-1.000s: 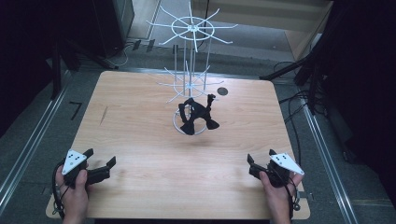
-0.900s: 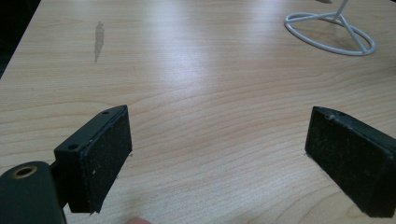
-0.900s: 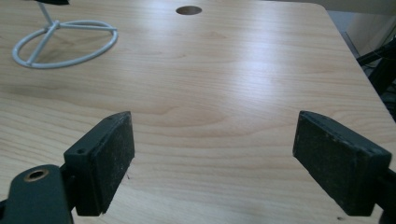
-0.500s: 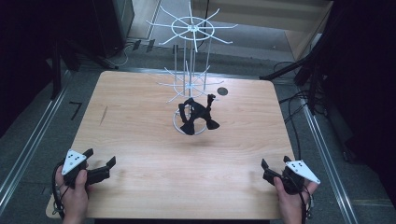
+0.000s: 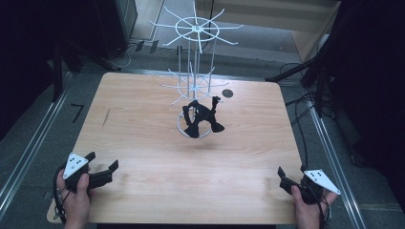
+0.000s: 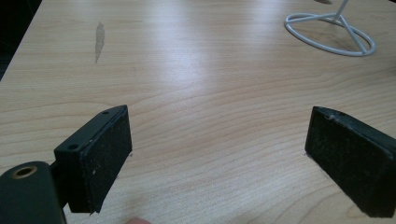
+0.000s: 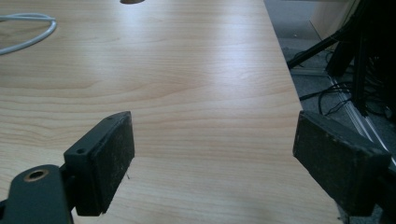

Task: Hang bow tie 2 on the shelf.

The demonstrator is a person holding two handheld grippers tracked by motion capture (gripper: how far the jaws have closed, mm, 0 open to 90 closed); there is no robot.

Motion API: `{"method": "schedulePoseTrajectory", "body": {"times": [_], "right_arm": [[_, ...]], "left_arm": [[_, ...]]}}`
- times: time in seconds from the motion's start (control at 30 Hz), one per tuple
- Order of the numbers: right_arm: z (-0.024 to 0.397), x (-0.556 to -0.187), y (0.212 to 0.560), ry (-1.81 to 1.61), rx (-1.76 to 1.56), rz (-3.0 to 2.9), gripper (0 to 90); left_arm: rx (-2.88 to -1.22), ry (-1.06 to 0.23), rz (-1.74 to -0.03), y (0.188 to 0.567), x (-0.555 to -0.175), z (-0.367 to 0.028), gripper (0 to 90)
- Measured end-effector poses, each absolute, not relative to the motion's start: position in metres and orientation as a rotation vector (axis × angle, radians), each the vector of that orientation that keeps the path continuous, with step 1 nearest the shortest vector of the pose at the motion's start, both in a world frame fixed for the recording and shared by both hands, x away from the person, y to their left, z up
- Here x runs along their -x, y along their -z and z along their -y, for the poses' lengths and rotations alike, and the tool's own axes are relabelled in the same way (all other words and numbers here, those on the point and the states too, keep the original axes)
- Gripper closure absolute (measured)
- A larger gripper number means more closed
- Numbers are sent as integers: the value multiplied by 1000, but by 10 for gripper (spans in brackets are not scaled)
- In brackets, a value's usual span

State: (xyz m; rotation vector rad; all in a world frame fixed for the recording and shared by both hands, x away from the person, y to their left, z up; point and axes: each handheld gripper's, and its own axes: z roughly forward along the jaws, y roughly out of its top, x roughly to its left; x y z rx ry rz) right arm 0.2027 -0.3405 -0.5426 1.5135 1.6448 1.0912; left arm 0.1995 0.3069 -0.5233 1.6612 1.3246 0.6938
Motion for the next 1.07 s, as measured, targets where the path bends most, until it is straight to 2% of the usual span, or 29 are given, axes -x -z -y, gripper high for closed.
{"method": "schedulePoseTrajectory", "body": {"times": [0.47,1.07], "right_arm": [[364,-186,550,-1068,-1555,-1625,131],[362,-185,550,-1066,-1558,-1626,133]], "left_arm": [[-1663,-695,-1324,523,-199,-306,80],[-1648,-670,-1336,523,-201,-308,80]]}}
